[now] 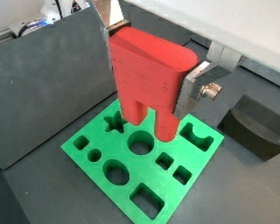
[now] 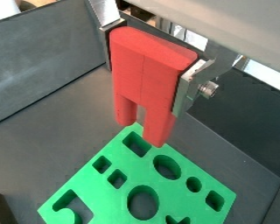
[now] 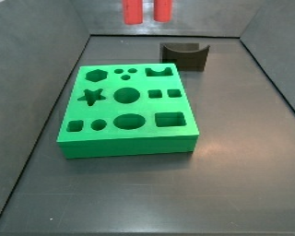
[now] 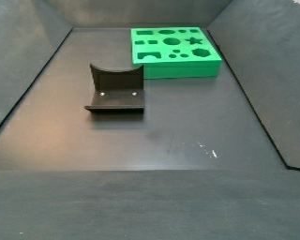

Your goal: Insert the square-circle object.

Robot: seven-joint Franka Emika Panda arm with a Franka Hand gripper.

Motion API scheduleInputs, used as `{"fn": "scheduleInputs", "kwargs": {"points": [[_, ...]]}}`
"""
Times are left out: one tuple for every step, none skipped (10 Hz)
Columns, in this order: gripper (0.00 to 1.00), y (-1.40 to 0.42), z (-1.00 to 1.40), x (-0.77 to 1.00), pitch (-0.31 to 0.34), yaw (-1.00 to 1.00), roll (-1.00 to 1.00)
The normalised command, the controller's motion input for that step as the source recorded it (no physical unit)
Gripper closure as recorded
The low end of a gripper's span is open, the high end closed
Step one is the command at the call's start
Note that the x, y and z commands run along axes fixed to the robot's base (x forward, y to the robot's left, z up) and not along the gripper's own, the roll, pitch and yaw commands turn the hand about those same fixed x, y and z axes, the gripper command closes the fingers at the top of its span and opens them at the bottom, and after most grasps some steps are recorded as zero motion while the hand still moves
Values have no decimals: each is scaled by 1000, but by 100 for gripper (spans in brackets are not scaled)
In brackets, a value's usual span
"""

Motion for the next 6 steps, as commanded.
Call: {"fn": "scheduleInputs", "kwargs": {"points": [[100, -226, -1000, -546, -30, 0, -20], [100, -286, -1000, -429, -44, -617, 0], [100, -206, -1000, -280, -4, -740, -23], [100, -446, -774, -234, -64, -537, -104], [100, -460, -754, -200, -87, -523, -100], [100, -214, -843, -60, 0, -194, -136]]}}
